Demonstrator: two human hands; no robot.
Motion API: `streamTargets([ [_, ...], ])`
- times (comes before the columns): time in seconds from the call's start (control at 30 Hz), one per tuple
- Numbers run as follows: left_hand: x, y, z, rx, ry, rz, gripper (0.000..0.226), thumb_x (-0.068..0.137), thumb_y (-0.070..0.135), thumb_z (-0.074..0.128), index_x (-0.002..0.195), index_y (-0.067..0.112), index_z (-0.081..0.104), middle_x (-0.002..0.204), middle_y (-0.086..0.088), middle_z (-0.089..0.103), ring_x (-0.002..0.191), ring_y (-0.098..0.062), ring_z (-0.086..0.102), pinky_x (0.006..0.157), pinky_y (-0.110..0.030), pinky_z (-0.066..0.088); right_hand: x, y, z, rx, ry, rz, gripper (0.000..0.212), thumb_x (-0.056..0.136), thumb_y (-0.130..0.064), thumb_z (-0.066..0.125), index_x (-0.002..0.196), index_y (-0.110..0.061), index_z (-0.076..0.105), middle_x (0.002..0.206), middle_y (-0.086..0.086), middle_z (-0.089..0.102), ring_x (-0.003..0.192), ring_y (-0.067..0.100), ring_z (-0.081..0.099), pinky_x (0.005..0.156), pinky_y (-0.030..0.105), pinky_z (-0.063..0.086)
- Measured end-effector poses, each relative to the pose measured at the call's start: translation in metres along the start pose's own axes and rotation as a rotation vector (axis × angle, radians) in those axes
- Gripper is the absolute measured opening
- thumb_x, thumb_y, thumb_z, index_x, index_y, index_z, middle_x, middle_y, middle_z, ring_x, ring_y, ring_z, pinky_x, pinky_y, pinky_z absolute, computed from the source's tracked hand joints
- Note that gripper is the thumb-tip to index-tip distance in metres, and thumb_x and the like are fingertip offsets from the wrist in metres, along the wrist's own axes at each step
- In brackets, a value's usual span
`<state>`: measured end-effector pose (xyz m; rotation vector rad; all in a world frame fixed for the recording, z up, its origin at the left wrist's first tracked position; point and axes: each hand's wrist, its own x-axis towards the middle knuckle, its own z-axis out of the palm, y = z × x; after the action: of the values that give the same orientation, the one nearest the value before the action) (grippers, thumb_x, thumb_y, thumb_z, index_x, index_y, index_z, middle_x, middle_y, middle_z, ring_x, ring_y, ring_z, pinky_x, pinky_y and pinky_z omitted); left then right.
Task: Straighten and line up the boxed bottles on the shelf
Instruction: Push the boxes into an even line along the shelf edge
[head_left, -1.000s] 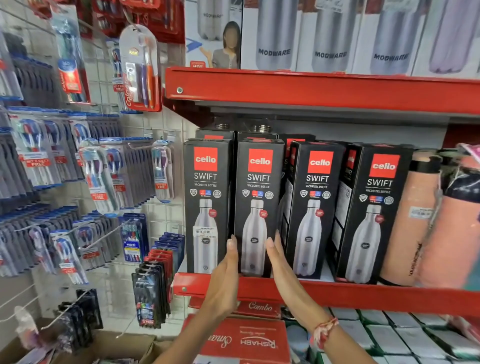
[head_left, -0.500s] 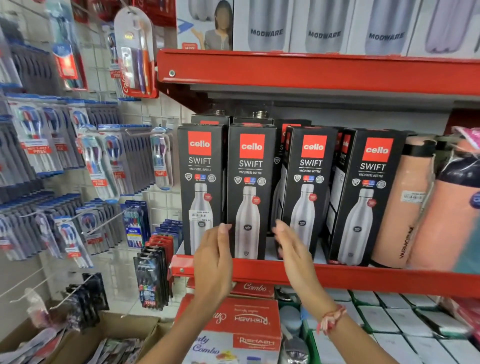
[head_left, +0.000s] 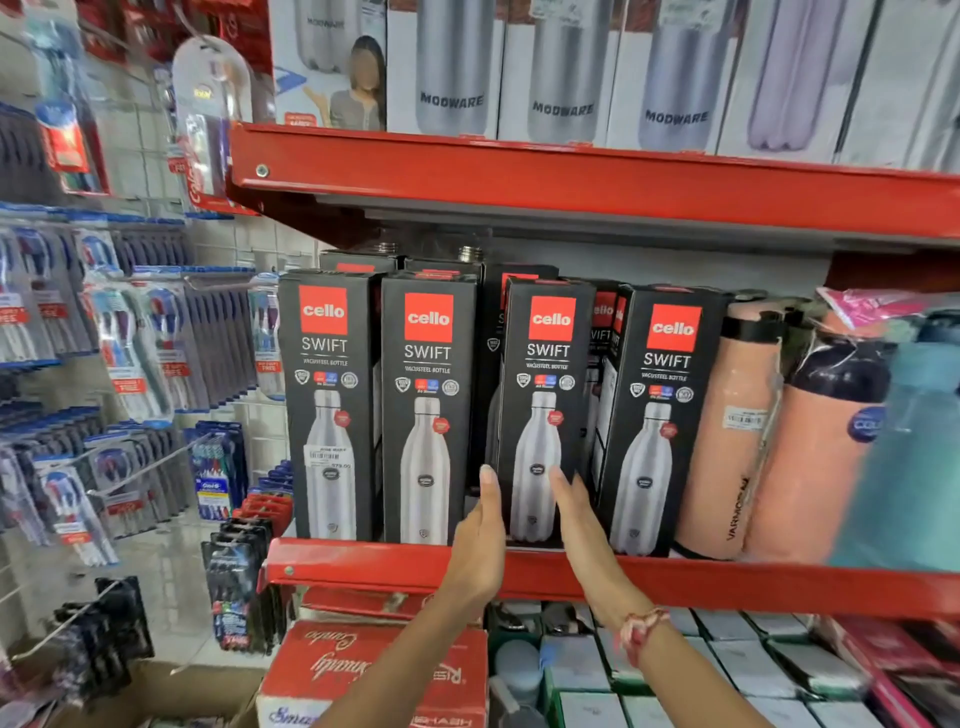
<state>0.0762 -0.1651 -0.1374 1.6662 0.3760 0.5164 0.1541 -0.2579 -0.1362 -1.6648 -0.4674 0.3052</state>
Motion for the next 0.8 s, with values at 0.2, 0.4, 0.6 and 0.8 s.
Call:
streamTargets([
  [0.2,-0.005,-0.009,-0.016,-0.023,0.048,-0.006,0.133,0.050,0.102,0.012,0.150,0.016,0.029,0.157,-0.006,0.034,0.139,-0.016,0.037,0.119,-0.039,0.021,-0.016,0.002,0.001,0.042,-0.101,-0.028,0.106,0.065,-0.092,0.035,0.153,-0.038,0.010,0.160,-0.016,0.013,0.144,0.006,0.014,0.117,0.038,0.011],
  [0.4,-0.016,-0.012,-0.023,0.019,0.029,0.010,0.127,0.055,0.100,0.012,0.151,0.019,0.025,0.160,-0.004,0.025,0.147,-0.020,0.025,0.122,-0.045,0.017,-0.027,0.005,0.000,-0.046,-0.139,-0.071,0.102,0.069,-0.091,0.031,0.153,-0.037,0.008,0.159,-0.018,0.012,0.145,0.006,0.012,0.120,0.042,0.009],
  [0.6,-0.022,-0.005,-0.024,0.174,0.022,0.144,0.093,0.069,0.092,0.009,0.112,0.031,0.066,0.117,0.009,0.069,0.111,-0.011,0.061,0.103,-0.035,0.042,-0.030,0.005,-0.009,-0.068,-0.147,-0.115,0.082,0.083,-0.077,0.033,0.152,-0.035,0.019,0.157,-0.017,0.019,0.144,0.007,0.020,0.119,0.037,0.013],
  [0.8,-0.030,0.010,0.009,0.164,0.240,0.460,0.053,0.094,0.062,0.028,0.093,0.028,0.068,0.077,0.012,0.068,0.075,0.002,0.062,0.075,-0.018,0.048,-0.040,0.017,-0.036,-0.022,0.454,-0.319,0.027,0.097,-0.038,0.049,0.122,-0.032,0.052,0.123,-0.011,0.055,0.106,0.000,0.053,0.076,0.001,0.035],
])
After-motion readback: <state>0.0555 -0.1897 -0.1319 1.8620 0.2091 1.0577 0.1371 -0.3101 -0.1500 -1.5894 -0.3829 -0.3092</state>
